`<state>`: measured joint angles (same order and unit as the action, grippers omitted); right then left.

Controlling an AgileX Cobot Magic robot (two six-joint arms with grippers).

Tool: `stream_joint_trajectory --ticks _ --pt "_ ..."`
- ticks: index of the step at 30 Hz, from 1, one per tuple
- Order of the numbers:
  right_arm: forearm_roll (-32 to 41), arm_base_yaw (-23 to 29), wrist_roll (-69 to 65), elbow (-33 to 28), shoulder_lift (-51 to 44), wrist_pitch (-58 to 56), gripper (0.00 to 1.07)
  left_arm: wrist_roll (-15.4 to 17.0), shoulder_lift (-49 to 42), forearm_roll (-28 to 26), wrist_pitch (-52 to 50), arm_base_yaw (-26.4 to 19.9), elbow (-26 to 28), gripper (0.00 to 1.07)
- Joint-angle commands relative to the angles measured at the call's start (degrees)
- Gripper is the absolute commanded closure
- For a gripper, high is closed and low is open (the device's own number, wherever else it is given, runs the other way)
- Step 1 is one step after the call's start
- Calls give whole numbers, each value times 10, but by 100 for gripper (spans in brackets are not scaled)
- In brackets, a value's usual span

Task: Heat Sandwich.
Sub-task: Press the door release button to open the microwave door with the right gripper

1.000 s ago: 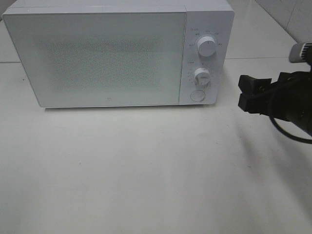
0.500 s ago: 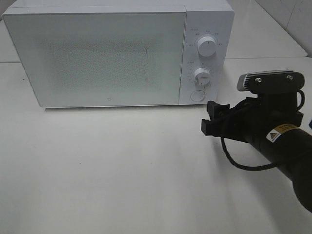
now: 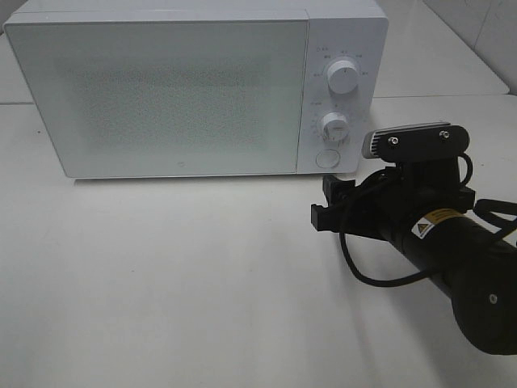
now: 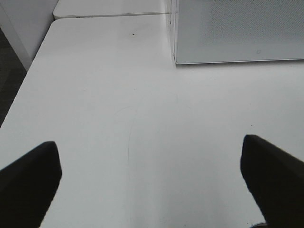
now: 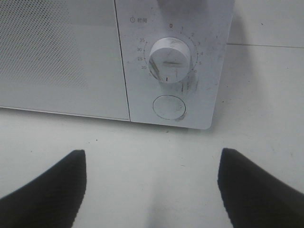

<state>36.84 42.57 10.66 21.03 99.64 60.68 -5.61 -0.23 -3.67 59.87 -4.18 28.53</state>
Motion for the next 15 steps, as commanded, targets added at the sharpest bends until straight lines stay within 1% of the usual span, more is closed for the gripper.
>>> stream_joint_trajectory --ticks 1,4,5,6,7,8,9,10,11,13,14,15 --pt "1 2 -36 5 -1 -2 33 3 -11 -2 -5 -3 -2 10" --pt "1 2 -72 5 -1 1 33 3 -11 -2 -5 -3 -2 10" --pt "1 2 -100 5 -1 2 33 3 -11 -2 -5 -3 -2 10" --pt "1 2 -168 5 -1 2 33 3 -11 -2 -5 -3 -2 10" --pt "1 2 -206 5 -1 2 33 3 -11 -2 -5 -3 -2 10" --pt "1 2 -238 5 -1 2 34 3 -11 -2 -5 -3 -2 10" --pt "1 2 -238 5 -1 2 34 3 -11 -2 -5 -3 -2 10" --pt "1 2 -278 5 -1 2 34 3 -11 -2 -5 -3 -2 10" --pt "1 2 -358 5 -1 2 36 3 -11 -2 -5 -3 -2 10" --pt "1 2 -455 5 -1 2 38 3 -11 -2 -5 -3 -2 10" --pt "1 2 -455 5 -1 2 38 3 -11 -2 -5 -3 -2 10" --pt "1 2 -545 5 -1 2 42 3 -11 -2 -5 -3 -2 10"
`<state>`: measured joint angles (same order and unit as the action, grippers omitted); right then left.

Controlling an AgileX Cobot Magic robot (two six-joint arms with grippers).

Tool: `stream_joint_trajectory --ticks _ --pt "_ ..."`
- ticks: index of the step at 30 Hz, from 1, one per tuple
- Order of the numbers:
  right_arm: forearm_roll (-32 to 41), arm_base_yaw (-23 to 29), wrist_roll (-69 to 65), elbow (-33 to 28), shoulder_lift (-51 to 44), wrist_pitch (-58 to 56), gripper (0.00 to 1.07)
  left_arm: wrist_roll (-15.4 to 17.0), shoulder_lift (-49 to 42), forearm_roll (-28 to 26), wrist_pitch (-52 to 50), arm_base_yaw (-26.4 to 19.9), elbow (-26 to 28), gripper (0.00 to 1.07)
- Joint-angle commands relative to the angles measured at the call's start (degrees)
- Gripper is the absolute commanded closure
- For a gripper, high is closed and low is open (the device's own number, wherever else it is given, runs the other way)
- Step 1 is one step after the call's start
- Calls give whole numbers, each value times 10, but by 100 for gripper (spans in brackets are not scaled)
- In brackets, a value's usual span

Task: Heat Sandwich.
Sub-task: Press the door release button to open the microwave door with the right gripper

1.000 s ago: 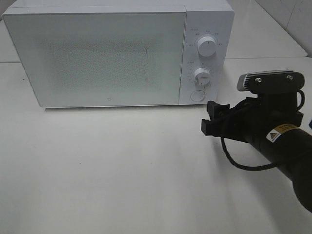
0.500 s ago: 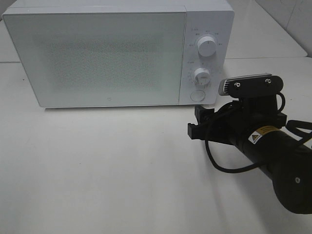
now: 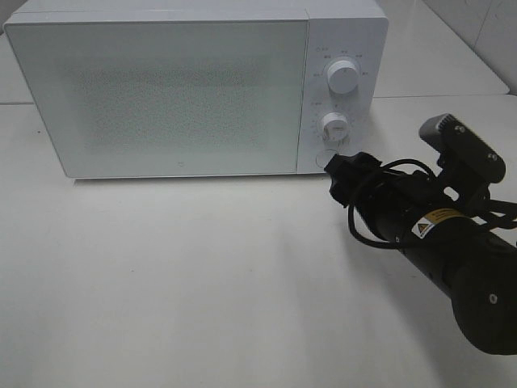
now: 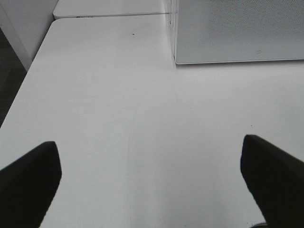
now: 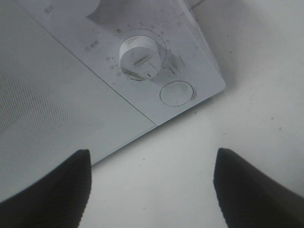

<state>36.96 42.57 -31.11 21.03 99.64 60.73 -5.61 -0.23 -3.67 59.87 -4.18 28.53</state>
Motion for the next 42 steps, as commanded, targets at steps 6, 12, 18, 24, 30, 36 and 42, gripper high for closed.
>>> stream_joint_trajectory --ticks 6,12,18,24,30,36,42 --pt "-1 2 -379 5 -1 1 58 3 -11 -2 -5 -3 -2 10" --pt "0 2 -500 5 -1 1 87 3 -11 -2 -5 -3 -2 10" --pt "0 2 -501 5 -1 -9 107 3 -11 -2 -5 -3 -2 10" --pt "0 2 -502 5 -1 -12 107 3 -11 -2 -5 -3 -2 10" --pt "6 0 -496 5 -1 -16 107 3 -11 -2 -5 -3 -2 10" --pt "43 0 -453 29 5 -44 107 3 -11 -2 -5 -3 -2 10" --pt "12 -30 -471 69 61 -60 107 3 -11 -2 -5 -3 -2 10"
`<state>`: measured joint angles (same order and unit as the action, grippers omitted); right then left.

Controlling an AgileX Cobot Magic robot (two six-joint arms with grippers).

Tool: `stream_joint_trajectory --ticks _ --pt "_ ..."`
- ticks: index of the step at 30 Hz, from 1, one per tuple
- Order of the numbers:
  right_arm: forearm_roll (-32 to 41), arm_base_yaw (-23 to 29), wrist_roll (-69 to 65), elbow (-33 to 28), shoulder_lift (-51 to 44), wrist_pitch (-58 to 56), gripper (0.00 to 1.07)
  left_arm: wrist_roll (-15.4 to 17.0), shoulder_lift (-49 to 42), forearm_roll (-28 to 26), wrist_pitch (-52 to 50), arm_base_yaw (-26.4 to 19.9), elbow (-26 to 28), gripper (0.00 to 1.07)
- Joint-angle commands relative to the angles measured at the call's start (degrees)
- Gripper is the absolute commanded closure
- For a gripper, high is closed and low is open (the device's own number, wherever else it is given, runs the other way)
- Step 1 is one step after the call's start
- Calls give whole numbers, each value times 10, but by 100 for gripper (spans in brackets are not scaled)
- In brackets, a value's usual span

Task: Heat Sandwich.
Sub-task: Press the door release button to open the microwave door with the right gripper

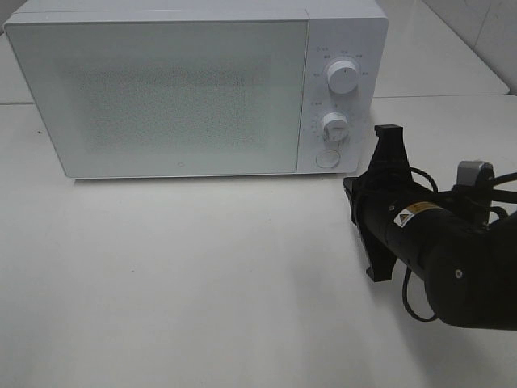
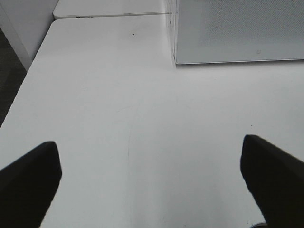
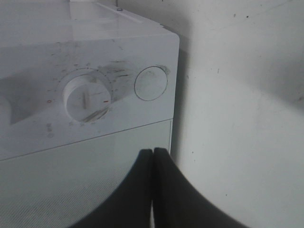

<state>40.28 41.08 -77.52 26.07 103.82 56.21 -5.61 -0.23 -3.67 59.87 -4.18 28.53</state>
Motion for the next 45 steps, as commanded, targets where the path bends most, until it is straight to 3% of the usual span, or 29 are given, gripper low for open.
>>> stream_joint_trajectory --ticks 1,21,45 --pt "-30 -22 -10 28 26 -17 107 3 -11 -2 -5 -3 -2 10" --pt "-99 -96 -14 182 138 -60 107 3 -11 -2 -5 -3 -2 10" --pt "-96 -119 -14 227 182 -30 107 3 -11 -2 -5 -3 -2 10"
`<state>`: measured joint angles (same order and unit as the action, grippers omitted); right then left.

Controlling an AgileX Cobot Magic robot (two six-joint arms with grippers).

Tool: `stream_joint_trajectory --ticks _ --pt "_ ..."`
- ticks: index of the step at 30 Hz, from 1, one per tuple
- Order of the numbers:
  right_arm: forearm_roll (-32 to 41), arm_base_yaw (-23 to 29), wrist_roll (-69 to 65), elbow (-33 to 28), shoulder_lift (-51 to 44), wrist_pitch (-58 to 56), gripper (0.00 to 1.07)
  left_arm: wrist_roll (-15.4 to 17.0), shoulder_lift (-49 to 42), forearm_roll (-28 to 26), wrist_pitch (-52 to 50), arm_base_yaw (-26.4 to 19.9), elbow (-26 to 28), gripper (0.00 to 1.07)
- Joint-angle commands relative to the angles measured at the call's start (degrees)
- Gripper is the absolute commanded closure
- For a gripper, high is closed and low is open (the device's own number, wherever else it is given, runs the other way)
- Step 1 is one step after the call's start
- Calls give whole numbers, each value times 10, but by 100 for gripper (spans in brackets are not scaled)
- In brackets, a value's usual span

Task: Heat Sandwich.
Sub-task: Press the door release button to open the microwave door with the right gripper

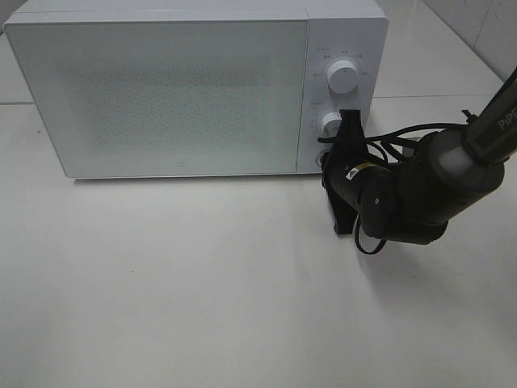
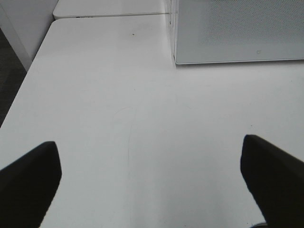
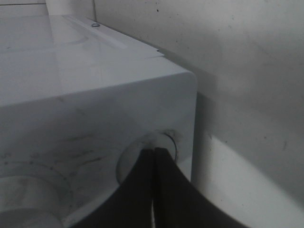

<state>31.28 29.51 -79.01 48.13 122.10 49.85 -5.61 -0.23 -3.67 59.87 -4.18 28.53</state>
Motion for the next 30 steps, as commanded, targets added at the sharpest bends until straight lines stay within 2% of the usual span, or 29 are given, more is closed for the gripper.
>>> stream_joint_trajectory --ticks 1,13,19,23,25,30 --pt "-6 -3 1 6 -1 33 107 3 -11 -2 -5 -3 -2 10" --pt "-3 -3 3 6 -1 85 107 3 -11 -2 -5 -3 -2 10" --pt "26 -3 6 14 -1 95 107 3 -11 -2 -5 -3 -2 10" --pt "43 -3 35 49 6 84 107 3 -11 -2 -5 -3 -2 10" --pt "54 -10 56 85 14 65 107 3 -11 -2 -5 -3 -2 10" --pt "57 -22 83 119 21 65 107 3 -11 -2 -5 -3 -2 10"
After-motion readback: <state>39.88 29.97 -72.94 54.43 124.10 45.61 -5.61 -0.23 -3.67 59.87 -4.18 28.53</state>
